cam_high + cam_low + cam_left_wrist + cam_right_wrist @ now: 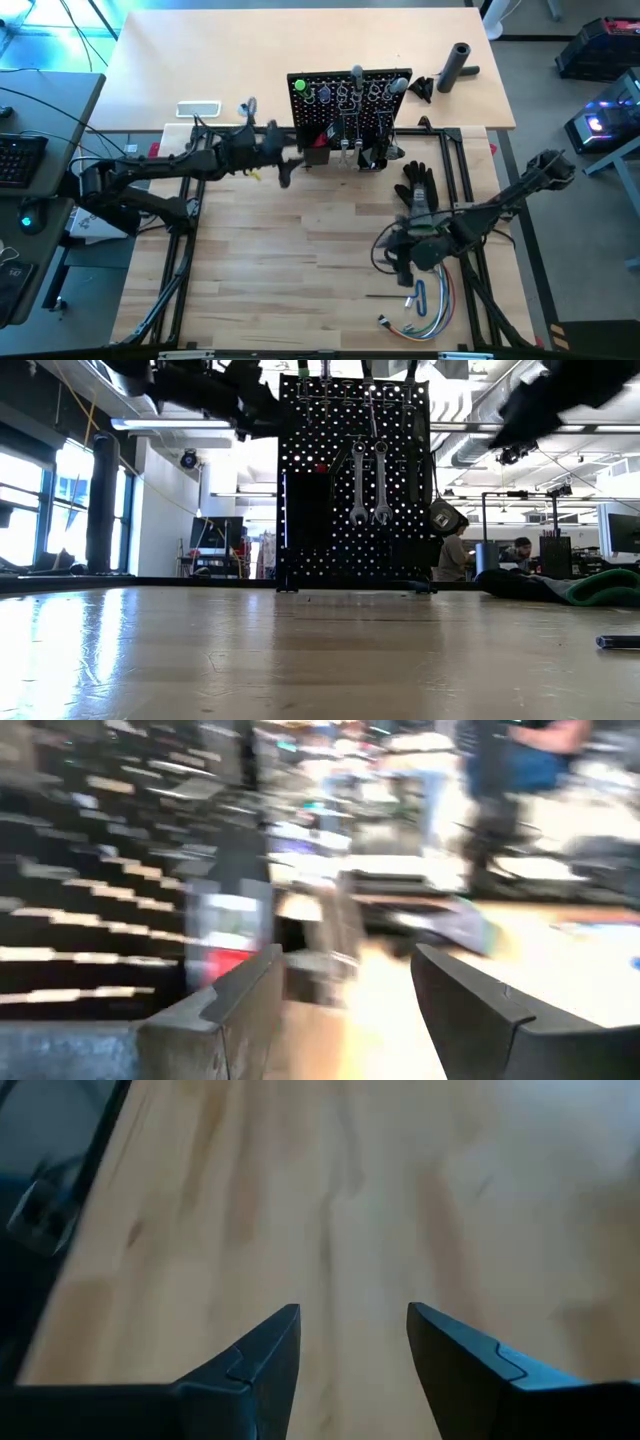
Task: Hang tools onto peg board
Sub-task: Put the silver socket on the right black bin on the peg board
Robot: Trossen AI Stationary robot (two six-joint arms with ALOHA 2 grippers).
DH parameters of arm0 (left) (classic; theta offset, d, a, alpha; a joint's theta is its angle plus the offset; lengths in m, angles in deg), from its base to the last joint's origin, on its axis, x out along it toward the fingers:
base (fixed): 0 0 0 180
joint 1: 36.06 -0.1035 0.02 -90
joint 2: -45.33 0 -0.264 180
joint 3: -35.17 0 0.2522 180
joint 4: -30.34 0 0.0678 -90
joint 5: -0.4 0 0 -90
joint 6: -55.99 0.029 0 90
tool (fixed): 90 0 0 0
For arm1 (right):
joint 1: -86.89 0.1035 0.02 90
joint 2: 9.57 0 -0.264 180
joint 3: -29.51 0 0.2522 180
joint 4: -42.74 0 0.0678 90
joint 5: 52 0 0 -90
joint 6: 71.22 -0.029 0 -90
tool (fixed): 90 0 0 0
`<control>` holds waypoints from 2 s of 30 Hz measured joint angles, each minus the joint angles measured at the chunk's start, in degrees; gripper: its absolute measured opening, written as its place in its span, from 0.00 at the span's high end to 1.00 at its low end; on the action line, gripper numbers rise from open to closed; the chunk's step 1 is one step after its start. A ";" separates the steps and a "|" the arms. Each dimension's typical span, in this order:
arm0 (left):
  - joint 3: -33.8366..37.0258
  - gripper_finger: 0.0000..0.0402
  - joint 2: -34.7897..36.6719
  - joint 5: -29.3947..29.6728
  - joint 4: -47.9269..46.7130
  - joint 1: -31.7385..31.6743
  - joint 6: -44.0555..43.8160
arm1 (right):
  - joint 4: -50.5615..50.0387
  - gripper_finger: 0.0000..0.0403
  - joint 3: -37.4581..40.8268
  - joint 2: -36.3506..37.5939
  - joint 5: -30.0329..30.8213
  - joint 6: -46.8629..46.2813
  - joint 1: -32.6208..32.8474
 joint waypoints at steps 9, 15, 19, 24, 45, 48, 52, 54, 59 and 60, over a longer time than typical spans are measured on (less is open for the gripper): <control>-0.01 0.47 -0.74 -5.64 -4.84 10.85 -0.07 | -7.91 0.55 0.00 -3.52 -10.30 -13.18 7.07; -0.02 0.47 -2.94 -5.60 -5.29 16.26 -1.92 | -8.64 0.55 0.00 -8.11 -11.28 -18.15 12.77; -0.02 0.47 -7.47 -5.53 -4.85 19.14 -2.94 | -8.10 0.55 0.00 -12.39 -12.36 -22.18 16.40; -0.02 0.47 -15.62 -5.49 -0.88 22.21 -3.24 | -5.69 0.55 0.00 -17.33 -12.52 -25.49 19.01; 0.00 0.47 -31.13 -5.54 16.36 24.94 -7.37 | -6.15 0.55 0.05 -19.52 -9.73 -41.01 22.76; 0.00 0.47 -31.13 -5.53 16.35 24.92 -7.11 | -6.12 0.55 -1.14 -19.77 -7.87 -41.08 23.21; 0.00 0.47 -31.13 -5.53 16.39 24.92 -7.06 | -6.59 0.55 -3.83 -22.19 -5.53 -39.06 23.51; 0.00 0.47 -31.13 -5.53 16.64 24.92 -7.05 | -6.98 0.55 -5.32 -24.37 -5.00 -37.80 23.51; 0.00 0.47 -31.13 -5.54 17.05 24.90 -7.03 | -13.44 0.56 -10.33 -30.89 -6.60 -37.89 23.95; 0.00 0.47 -31.13 -5.55 17.06 24.95 -7.03 | -15.83 0.56 -11.93 -31.91 -6.23 -38.13 24.25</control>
